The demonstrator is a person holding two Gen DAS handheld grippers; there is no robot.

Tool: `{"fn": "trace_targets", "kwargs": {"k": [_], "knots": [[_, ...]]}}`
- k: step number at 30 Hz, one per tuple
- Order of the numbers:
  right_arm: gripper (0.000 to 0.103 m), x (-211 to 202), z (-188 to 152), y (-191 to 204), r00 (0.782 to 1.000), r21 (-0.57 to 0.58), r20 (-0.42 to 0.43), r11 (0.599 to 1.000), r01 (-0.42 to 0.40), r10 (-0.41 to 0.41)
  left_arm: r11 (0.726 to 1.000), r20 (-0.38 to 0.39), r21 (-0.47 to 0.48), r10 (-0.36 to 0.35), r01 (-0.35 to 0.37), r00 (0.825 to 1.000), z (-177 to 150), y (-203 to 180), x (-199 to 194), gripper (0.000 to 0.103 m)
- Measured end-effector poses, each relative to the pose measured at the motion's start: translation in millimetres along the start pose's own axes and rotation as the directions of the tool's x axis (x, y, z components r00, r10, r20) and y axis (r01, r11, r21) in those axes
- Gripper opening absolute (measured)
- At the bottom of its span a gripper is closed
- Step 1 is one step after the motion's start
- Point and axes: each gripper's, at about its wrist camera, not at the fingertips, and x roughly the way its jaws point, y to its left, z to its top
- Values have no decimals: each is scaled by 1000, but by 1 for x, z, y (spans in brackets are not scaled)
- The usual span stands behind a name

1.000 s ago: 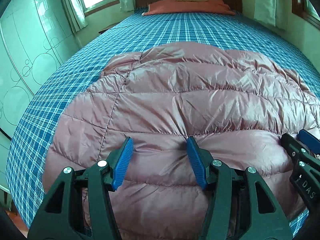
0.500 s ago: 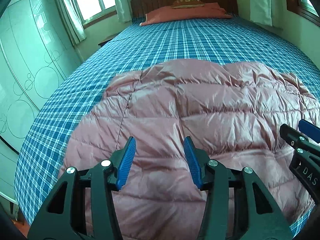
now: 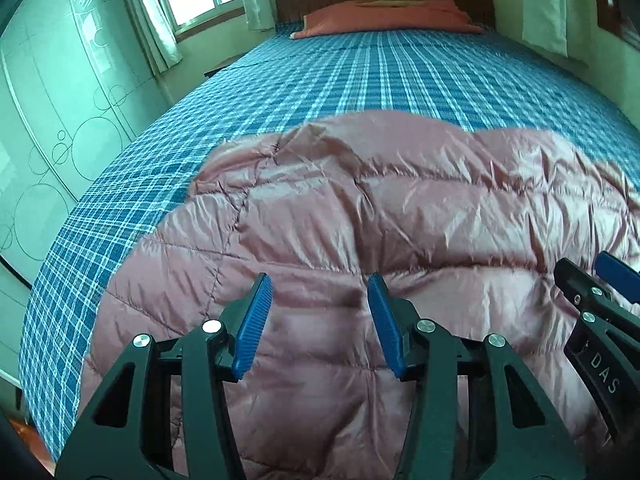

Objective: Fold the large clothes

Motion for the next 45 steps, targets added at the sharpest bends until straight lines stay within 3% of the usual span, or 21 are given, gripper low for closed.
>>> {"fn": "trace_targets", "kwargs": {"k": [2, 5, 17, 27, 35, 43, 45], "knots": [[47, 7, 3, 2, 1000, -7, -13, 1000, -6, 6, 1000, 3, -11, 6, -6, 1000, 7, 1, 5, 53], [48, 31, -2, 8, 998, -38, -69, 999, 11, -14, 1000, -58, -5, -2, 1, 998, 3, -2, 28, 54], [49, 38, -15, 17, 998, -58, -21, 997, 54, -55, 999, -15, 17, 33, -32, 999, -8, -9, 35, 54], [56, 9, -22, 22, 992, -85, 22, 989, 123, -121, 1000, -7, 7, 17, -17, 1000, -10, -5, 34, 54], [60, 20, -31, 18, 993, -78, 30, 990, 114, -112, 1000, -6, 1, 12, -12, 1000, -10, -4, 33, 54], [60, 18, -37, 19, 993, -77, 39, 990, 116, -113, 998, -23, -12, -59, 59, 998, -8, 20, 13, 55], [60, 18, -38, 19, 993, -77, 41, 990, 116, -113, 997, -22, -43, -71, 70, 997, -11, 36, 4, 61]]}}
